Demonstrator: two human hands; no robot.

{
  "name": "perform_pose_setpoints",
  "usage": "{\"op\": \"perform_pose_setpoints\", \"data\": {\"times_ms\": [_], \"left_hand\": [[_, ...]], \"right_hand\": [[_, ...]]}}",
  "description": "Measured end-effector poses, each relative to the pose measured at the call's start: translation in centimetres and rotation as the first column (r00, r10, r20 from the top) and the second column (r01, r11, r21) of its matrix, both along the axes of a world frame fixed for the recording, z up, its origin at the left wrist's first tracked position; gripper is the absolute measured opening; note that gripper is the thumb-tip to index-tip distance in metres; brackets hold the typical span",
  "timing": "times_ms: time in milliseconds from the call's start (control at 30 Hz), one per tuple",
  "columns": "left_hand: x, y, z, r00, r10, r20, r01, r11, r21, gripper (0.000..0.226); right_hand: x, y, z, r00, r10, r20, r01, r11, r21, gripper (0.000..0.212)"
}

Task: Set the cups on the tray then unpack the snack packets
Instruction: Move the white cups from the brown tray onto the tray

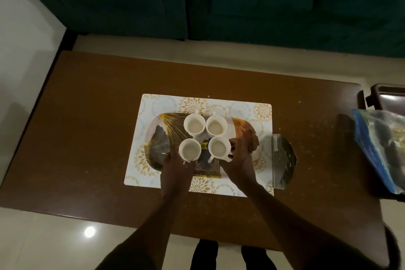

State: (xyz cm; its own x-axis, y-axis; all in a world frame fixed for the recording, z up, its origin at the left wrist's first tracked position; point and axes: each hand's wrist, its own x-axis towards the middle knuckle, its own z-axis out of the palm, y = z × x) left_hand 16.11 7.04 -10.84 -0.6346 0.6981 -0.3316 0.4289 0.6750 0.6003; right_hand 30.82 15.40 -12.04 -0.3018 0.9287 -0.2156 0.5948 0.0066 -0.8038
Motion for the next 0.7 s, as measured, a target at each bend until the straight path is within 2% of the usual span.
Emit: {"op": "perform_pose_setpoints", "data": {"times_ms": [200,533,700], "left_hand": [[-0.1,1.3,0.3,1.000,0.015,0.025,-0.017,0.998,0.066,0.058],[-0.7,1.3,-0.4,0.999,-0.011,0.030,0.008,0.995,0.102,0.054],[-0.8,1.0,-0.4,0.998,-0.051,0.031,0.048,0.996,0.080,0.069]], "right_hand": [[-1.4,-0.5,0.2,0.998,-0.032,-0.050,0.031,0.999,-0.010,0.049],[-1.6,-1.2,0.1,0.997,-0.060,-0.046,0.056,0.996,-0.070,0.058],[-1.6,-1.3,0.4,0.999,-0.037,-0.024,0.035,0.998,-0.051,0.061]]}}
